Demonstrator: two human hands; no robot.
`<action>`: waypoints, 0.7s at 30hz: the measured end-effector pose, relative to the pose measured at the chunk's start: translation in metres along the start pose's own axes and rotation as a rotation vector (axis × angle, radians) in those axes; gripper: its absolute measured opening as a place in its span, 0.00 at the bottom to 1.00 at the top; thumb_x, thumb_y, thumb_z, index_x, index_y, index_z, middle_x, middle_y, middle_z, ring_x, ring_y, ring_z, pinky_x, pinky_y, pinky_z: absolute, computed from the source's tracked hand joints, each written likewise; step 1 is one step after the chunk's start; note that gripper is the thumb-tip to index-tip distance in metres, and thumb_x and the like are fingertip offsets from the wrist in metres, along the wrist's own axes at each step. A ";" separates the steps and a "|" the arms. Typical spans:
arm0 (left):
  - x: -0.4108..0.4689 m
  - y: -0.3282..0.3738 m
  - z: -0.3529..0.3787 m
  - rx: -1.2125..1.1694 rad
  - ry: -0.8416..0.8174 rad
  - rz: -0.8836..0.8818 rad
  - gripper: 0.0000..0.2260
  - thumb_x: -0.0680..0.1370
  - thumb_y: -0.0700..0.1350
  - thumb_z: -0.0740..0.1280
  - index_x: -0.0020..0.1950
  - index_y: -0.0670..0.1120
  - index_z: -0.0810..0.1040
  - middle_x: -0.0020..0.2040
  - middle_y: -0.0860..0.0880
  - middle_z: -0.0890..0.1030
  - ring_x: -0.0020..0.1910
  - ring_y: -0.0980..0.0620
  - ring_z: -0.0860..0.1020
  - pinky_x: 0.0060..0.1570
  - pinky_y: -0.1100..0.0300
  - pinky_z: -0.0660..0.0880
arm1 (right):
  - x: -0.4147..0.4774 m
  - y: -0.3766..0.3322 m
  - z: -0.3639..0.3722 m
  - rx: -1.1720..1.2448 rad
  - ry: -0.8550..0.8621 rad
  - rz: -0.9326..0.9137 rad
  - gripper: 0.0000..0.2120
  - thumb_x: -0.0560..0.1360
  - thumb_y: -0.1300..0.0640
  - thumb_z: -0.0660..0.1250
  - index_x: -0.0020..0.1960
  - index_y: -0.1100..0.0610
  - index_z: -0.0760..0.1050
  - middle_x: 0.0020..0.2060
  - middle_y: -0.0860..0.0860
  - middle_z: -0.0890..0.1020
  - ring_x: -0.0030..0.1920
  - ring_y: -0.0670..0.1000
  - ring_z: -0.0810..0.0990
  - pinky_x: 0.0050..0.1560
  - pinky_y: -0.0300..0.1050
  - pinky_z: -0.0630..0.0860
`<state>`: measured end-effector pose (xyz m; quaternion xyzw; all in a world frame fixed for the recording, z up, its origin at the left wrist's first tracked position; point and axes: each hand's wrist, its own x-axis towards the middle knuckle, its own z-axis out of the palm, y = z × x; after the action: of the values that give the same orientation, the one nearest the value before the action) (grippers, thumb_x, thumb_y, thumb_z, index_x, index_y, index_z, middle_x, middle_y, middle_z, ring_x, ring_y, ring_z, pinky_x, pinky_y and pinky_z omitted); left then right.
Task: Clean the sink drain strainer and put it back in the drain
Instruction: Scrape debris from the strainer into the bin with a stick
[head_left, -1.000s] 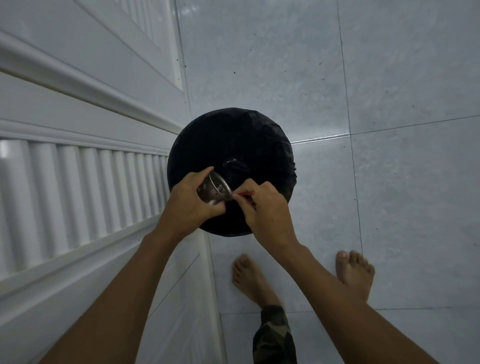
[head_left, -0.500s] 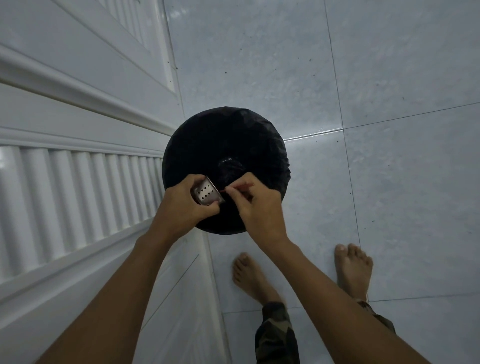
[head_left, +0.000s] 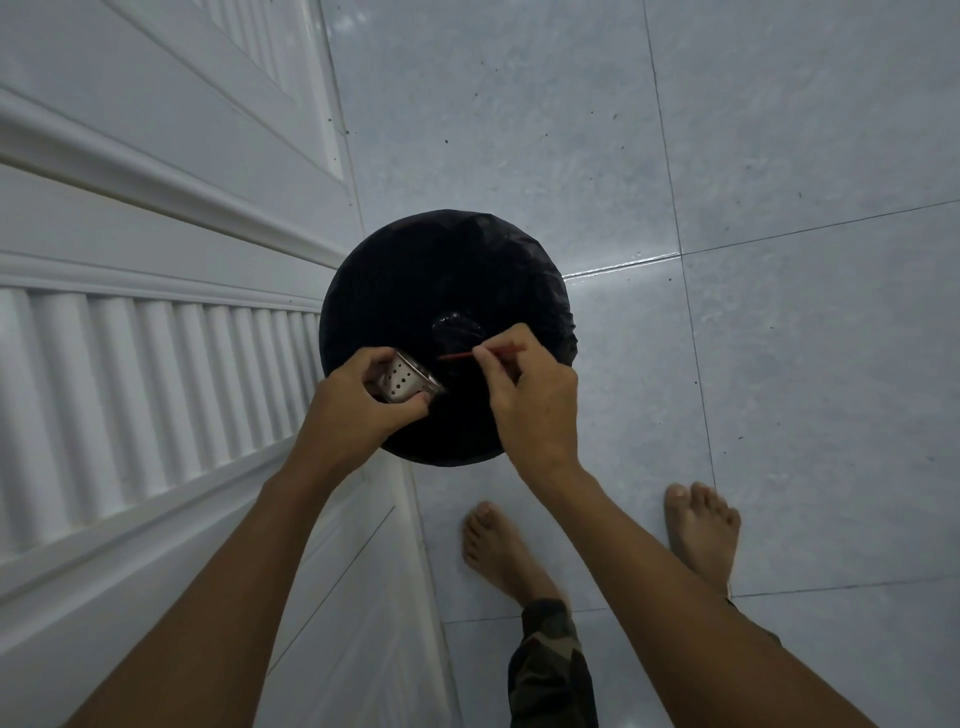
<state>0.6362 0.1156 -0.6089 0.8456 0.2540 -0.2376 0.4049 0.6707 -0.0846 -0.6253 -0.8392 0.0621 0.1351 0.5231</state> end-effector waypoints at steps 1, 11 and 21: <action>0.001 0.000 -0.001 -0.011 0.002 -0.004 0.26 0.69 0.54 0.81 0.64 0.58 0.77 0.53 0.63 0.82 0.52 0.70 0.80 0.45 0.75 0.75 | -0.002 -0.002 0.000 0.013 -0.064 -0.037 0.04 0.81 0.55 0.70 0.52 0.56 0.80 0.42 0.48 0.84 0.44 0.46 0.83 0.45 0.44 0.83; 0.000 -0.001 0.001 -0.005 -0.020 0.027 0.31 0.68 0.50 0.83 0.66 0.58 0.73 0.56 0.61 0.80 0.56 0.62 0.80 0.52 0.68 0.75 | -0.003 -0.005 -0.002 -0.080 -0.250 -0.103 0.05 0.81 0.53 0.69 0.52 0.54 0.79 0.42 0.48 0.84 0.43 0.46 0.83 0.45 0.46 0.83; -0.008 0.003 0.002 0.014 0.005 0.130 0.33 0.68 0.44 0.82 0.71 0.53 0.75 0.63 0.55 0.81 0.61 0.58 0.80 0.61 0.59 0.78 | -0.010 -0.013 -0.003 -0.305 -0.236 -0.259 0.05 0.82 0.53 0.68 0.51 0.54 0.79 0.40 0.50 0.81 0.40 0.48 0.77 0.39 0.47 0.81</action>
<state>0.6314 0.1100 -0.6036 0.8638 0.1978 -0.2103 0.4129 0.6649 -0.0818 -0.6098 -0.8880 -0.1288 0.1719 0.4067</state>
